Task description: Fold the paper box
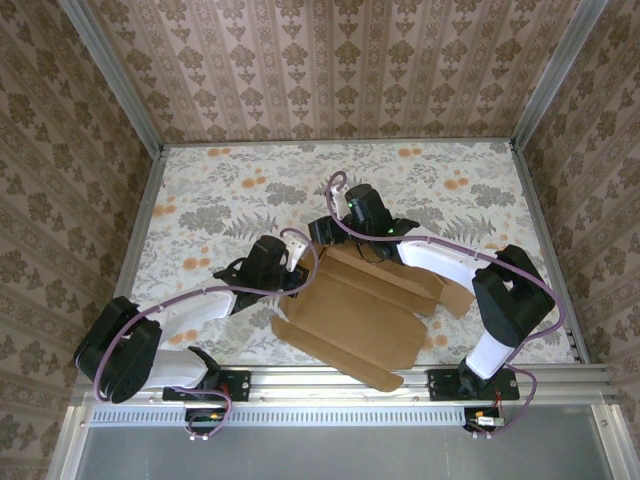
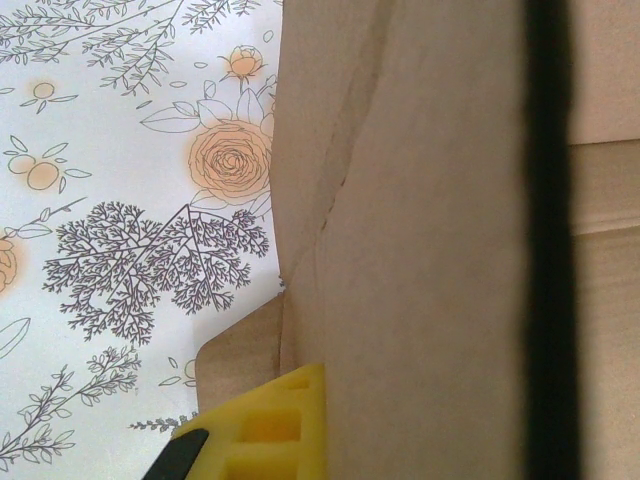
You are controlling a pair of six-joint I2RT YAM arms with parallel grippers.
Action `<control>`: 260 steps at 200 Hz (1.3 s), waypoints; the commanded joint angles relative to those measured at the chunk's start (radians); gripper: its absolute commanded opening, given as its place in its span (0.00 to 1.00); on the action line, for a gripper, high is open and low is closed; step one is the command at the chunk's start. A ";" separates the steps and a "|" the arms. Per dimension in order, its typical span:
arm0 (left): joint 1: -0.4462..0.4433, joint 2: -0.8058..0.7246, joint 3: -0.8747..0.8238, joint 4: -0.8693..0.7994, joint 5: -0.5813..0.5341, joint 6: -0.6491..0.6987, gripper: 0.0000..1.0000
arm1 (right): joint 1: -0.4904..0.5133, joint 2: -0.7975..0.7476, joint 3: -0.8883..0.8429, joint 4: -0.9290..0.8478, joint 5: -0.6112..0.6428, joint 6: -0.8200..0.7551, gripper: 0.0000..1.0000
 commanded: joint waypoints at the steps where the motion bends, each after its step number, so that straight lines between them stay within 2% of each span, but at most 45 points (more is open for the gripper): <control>1: -0.009 -0.004 0.017 -0.063 0.030 0.020 0.04 | 0.004 0.035 -0.032 -0.025 0.022 0.014 0.64; 110: 0.048 -0.160 0.030 -0.148 0.093 0.012 0.14 | 0.006 0.065 -0.018 -0.086 0.067 -0.015 0.60; 126: 0.059 -0.195 0.030 -0.166 0.107 0.010 0.21 | 0.007 0.065 -0.015 -0.094 0.073 -0.021 0.60; 154: 0.108 -0.278 0.014 -0.188 0.165 -0.021 0.26 | 0.010 0.061 -0.008 -0.110 0.087 -0.033 0.60; 204: 0.212 -0.396 -0.083 -0.071 0.178 -0.159 0.28 | 0.015 0.063 0.002 -0.123 0.086 -0.043 0.59; 230: 0.263 -0.350 -0.105 -0.022 0.212 -0.170 0.29 | 0.018 0.064 0.008 -0.128 0.087 -0.045 0.59; 236: 0.299 -0.333 -0.107 -0.001 0.228 -0.166 0.29 | 0.018 0.064 0.011 -0.129 0.086 -0.044 0.59; 260: 0.308 -0.253 -0.117 0.110 0.274 -0.101 0.34 | 0.021 0.063 0.014 -0.132 0.083 -0.043 0.59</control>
